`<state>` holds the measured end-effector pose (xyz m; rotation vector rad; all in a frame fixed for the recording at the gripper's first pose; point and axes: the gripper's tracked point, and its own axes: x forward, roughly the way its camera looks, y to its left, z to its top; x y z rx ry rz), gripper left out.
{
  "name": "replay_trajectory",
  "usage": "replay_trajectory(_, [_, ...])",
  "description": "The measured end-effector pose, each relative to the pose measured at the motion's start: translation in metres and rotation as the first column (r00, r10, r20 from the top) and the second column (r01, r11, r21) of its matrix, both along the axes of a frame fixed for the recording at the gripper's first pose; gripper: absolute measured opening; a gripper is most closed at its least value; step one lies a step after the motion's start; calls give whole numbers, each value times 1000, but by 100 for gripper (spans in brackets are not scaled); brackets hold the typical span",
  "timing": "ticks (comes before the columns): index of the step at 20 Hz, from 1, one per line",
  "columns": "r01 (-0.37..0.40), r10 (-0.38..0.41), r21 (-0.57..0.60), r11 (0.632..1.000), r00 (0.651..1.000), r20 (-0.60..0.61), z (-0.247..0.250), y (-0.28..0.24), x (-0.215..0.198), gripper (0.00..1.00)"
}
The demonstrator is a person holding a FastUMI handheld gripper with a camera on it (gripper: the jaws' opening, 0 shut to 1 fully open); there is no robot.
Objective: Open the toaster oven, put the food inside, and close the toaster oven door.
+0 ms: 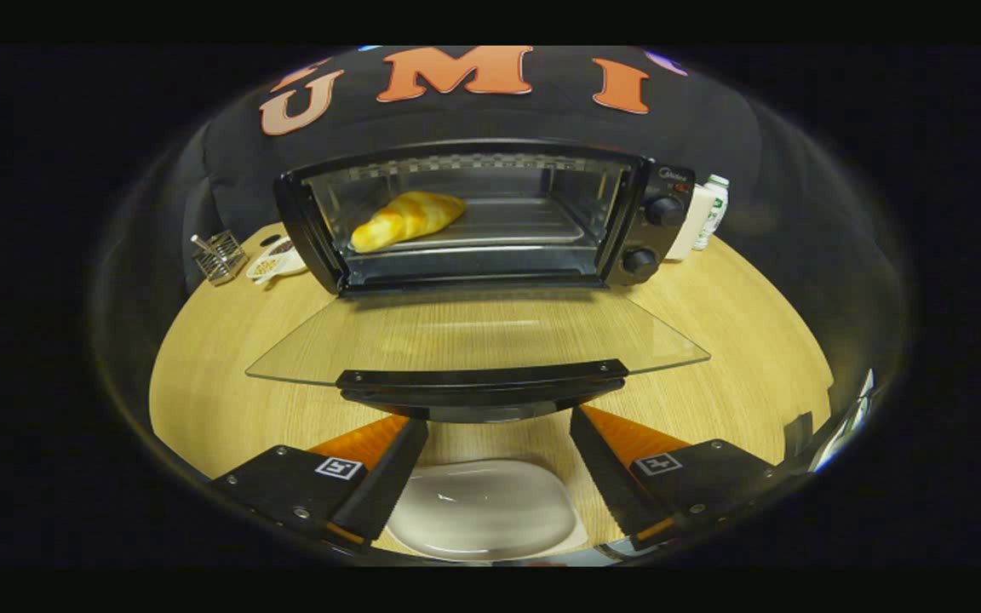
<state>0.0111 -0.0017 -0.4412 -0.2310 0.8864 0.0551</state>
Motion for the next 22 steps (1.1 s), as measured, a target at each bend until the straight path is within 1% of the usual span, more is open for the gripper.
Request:
replay_trajectory(4, [21, -23, 35, 999, 998, 60, 23, 10, 23, 100])
replay_trajectory(8, [3, -6, 29, 1000, 994, 113, 44, 20, 45, 100])
replay_trajectory(11, [-13, 10, 20, 1000, 992, 127, 51, 27, 58, 100])
replay_trajectory(19, [-40, 31, 51, 998, 985, 167, 70, 48, 93, 100])
replay_trajectory(22, [-63, 52, 57, 996, 983, 177, 74, 57, 104, 100])
